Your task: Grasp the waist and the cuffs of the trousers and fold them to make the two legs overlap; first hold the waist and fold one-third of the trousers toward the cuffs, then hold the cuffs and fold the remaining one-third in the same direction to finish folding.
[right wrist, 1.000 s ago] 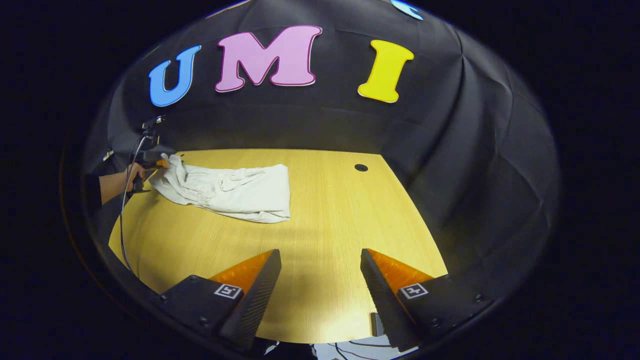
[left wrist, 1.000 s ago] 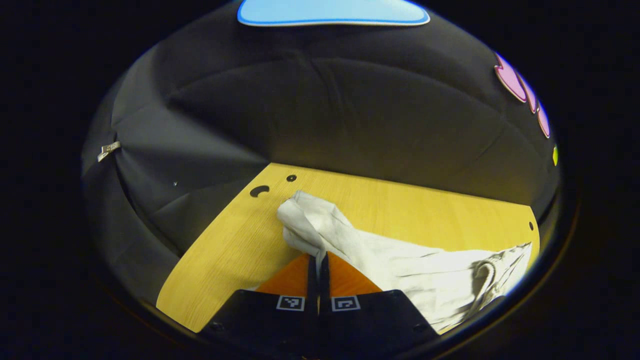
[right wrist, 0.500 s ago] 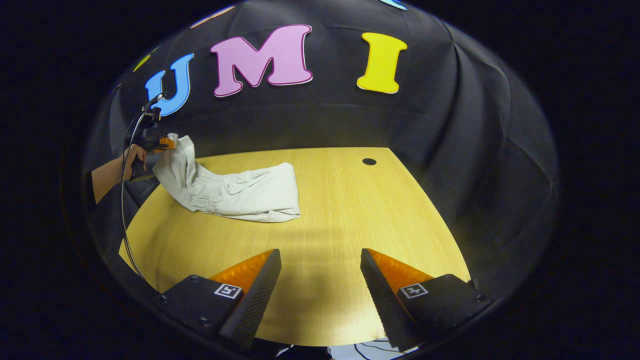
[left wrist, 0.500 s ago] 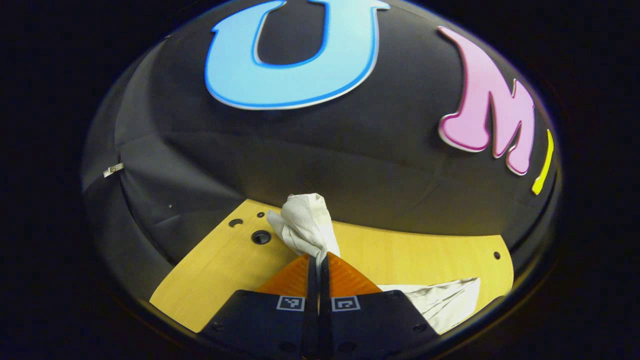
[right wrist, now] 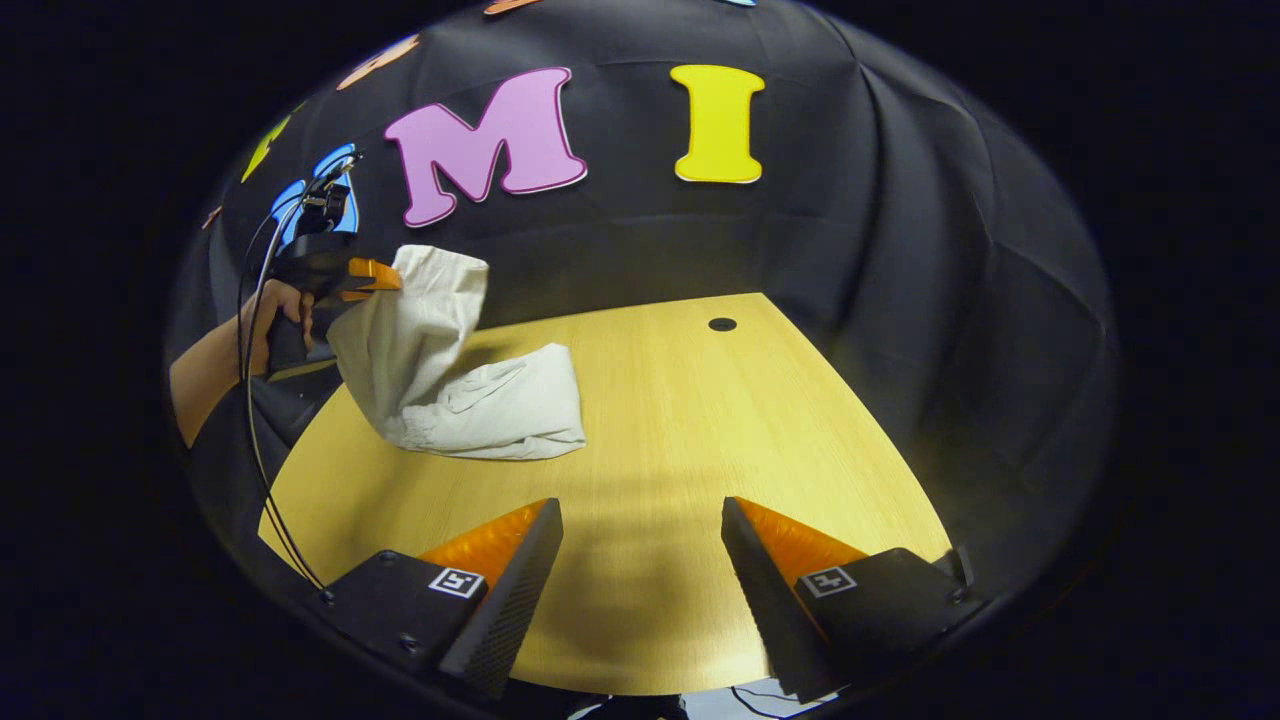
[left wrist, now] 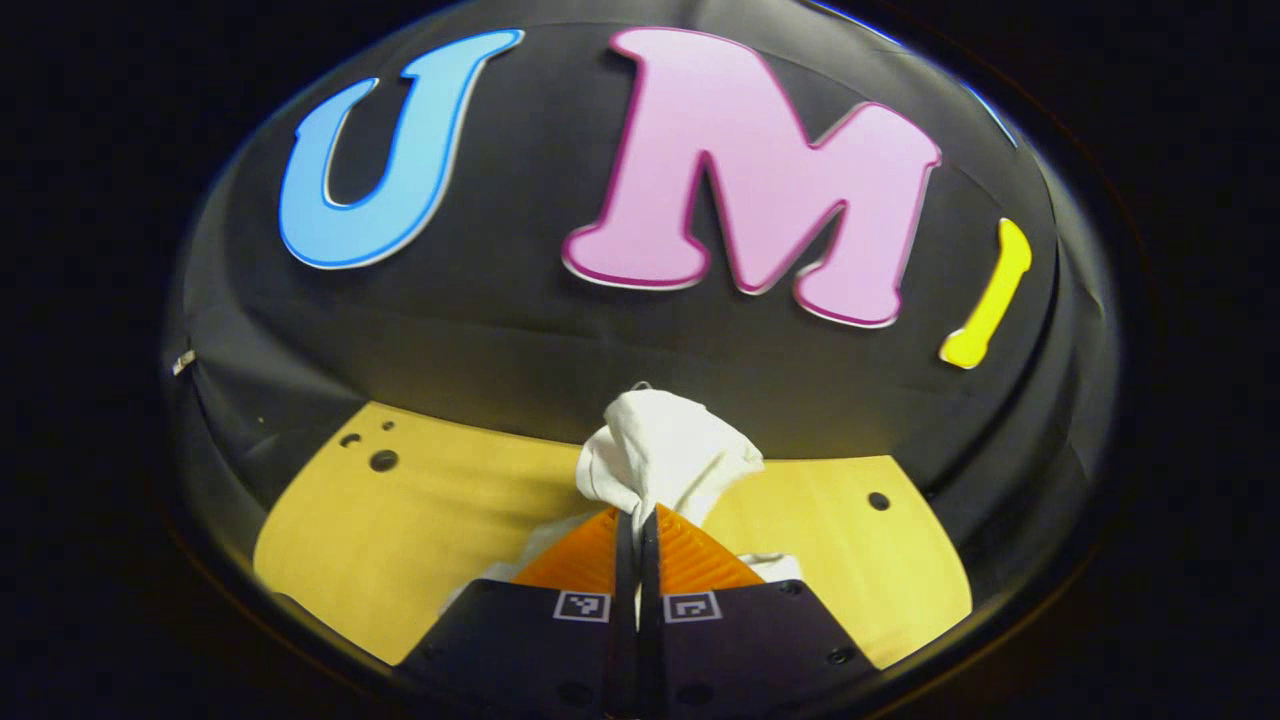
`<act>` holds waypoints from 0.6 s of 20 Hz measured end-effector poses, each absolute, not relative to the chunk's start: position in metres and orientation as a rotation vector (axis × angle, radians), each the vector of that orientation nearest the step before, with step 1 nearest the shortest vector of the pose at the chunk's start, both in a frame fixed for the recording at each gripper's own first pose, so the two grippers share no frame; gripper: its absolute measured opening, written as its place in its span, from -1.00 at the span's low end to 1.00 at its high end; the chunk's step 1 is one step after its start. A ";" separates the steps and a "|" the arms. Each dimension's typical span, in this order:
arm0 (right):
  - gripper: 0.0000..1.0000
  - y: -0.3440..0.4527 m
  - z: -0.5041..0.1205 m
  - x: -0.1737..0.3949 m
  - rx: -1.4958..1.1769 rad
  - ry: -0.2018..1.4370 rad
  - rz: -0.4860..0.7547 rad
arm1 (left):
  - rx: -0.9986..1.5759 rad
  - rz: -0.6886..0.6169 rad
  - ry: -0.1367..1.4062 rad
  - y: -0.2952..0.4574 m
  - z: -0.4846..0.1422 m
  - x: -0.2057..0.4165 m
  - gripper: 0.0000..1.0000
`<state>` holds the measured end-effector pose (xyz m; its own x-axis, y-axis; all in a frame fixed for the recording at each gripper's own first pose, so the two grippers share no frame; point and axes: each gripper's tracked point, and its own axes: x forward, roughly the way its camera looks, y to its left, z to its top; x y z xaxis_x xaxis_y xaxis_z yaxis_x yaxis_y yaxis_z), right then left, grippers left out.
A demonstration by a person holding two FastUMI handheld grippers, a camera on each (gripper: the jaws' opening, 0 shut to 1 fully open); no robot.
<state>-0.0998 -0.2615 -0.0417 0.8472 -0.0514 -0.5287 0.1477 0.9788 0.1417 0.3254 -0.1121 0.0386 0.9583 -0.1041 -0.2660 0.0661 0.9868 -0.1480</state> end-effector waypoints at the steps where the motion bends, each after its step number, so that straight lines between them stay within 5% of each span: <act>1: 0.96 -0.266 -0.041 -0.101 0.193 0.547 -0.106 | -0.145 -0.103 0.280 -0.130 0.033 0.323 -0.89; 12: 0.97 -0.316 -0.052 -0.135 0.276 0.566 -0.207 | -0.088 -0.169 0.484 -0.240 -0.112 0.279 -0.84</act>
